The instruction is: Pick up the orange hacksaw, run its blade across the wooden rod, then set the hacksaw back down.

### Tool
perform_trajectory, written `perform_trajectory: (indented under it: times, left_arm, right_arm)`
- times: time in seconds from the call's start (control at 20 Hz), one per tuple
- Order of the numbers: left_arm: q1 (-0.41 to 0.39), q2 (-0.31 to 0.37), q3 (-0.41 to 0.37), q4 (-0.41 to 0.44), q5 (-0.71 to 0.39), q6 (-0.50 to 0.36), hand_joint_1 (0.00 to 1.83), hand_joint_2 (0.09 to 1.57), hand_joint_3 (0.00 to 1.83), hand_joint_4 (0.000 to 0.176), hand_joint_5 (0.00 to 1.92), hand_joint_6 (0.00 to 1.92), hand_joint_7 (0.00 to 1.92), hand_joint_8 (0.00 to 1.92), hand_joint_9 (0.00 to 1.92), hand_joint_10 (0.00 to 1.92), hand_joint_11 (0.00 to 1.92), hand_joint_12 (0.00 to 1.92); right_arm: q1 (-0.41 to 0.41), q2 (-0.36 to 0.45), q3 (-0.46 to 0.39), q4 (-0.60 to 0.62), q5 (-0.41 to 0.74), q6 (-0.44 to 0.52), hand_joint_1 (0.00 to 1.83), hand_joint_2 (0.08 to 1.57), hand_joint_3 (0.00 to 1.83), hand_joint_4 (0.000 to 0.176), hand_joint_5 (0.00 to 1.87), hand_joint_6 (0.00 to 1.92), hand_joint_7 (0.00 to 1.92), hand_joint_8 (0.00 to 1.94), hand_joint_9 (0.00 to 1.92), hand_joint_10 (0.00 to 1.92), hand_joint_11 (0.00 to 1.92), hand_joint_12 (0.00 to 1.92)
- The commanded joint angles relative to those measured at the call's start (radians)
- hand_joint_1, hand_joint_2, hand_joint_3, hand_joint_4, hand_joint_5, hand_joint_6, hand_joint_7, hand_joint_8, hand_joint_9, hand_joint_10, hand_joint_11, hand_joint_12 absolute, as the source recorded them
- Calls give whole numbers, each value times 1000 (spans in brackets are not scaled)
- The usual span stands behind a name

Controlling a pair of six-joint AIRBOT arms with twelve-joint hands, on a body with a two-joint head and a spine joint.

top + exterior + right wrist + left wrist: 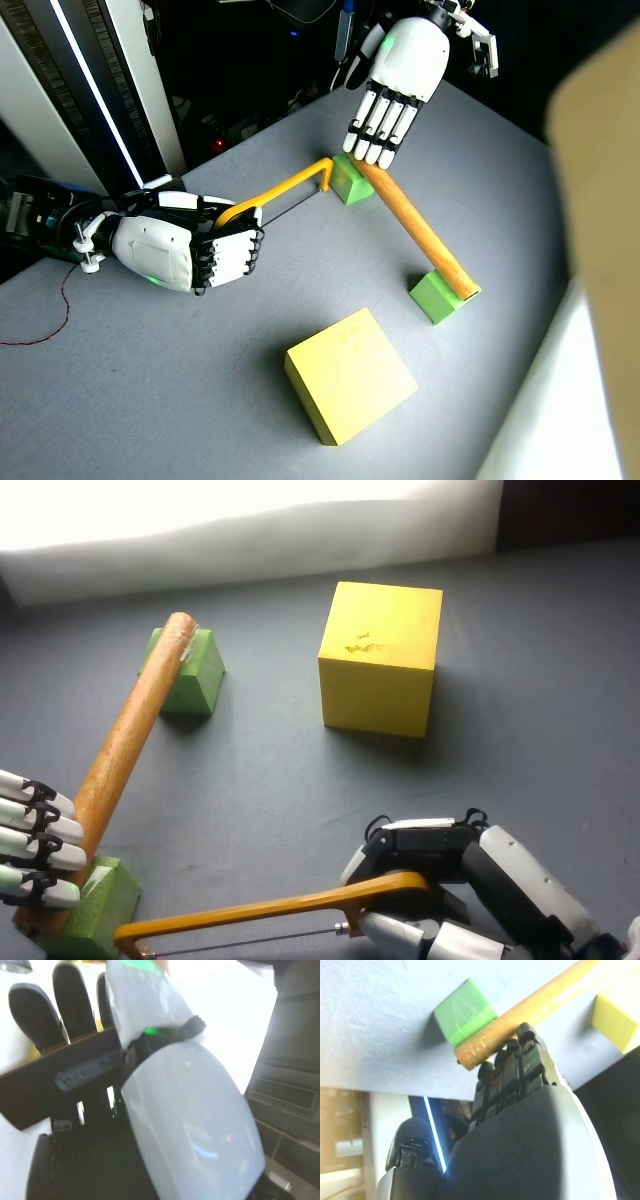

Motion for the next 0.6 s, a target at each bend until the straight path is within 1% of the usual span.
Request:
perform_trajectory:
  times: [0.0,0.05,0.1,0.15,0.2,0.3,0.35,0.4,0.45,0.5,0.55]
  left_arm:
    - [-10,2,4,-26,12,1,0,1300,1,0,97,0,59,1,37,4,0,138]
    - [-10,2,4,-26,12,1,17,1292,0,0,113,3,76,3,55,6,0,180]
    - [-10,2,5,-26,12,1,3,1297,1,0,95,3,57,4,31,5,0,112]
    - [-10,2,5,-26,12,1,0,1298,0,0,103,1,65,0,43,2,0,158]
    - [-10,2,5,-26,12,1,7,1294,0,0,108,1,76,2,55,3,0,209]
    - [-10,2,5,-26,12,1,11,1292,0,0,117,4,84,3,68,5,0,246]
    - [-10,2,4,-26,12,1,10,1291,0,0,134,7,97,5,82,7,0,291]
    - [-10,2,4,-26,12,1,1,1290,0,0,130,4,95,2,81,5,0,295]
    - [-10,2,5,-26,12,1,19,1298,1,0,120,2,75,2,56,5,0,206]
    - [-10,2,5,-26,12,1,20,1299,1,0,110,1,66,0,50,3,0,174]
    - [-10,2,4,-26,12,1,3,1291,0,0,104,0,75,2,65,5,0,213]
  right_arm:
    - [5,7,-4,-60,133,2,1245,1139,0,0,888,965,1000,1159,961,985,862,1359]
    - [2,15,-4,-49,153,-9,1242,1138,1,0,878,992,1007,1132,967,950,875,1333]
    - [-2,23,-4,-39,167,-10,1238,1145,2,0,851,1039,1005,1126,973,925,875,1325]
    - [-8,30,-4,-30,182,-10,1227,1161,3,0,803,1121,985,1141,966,901,863,1330]
    - [-18,40,-4,-21,204,-15,1226,1168,0,0,787,1146,982,1144,973,876,866,1334]
    - [-39,62,-4,-12,230,-15,1209,1185,1,0,761,1193,935,1207,924,855,826,1338]
    - [-50,69,-3,-2,247,-13,1194,1210,0,0,709,1274,902,1247,878,855,777,1372]
    - [-60,72,-3,13,267,-11,1184,1226,2,0,669,1334,879,1278,836,857,733,1397]
    - [-69,72,-4,27,287,-8,1168,1237,1,0,659,1376,851,1294,790,831,697,1401]
    - [-78,72,-4,35,297,3,1164,1238,0,0,661,1384,846,1290,792,781,695,1388]
    - [-81,70,-4,35,299,8,1111,1234,0,0,734,1325,760,720,768,700,641,1373]
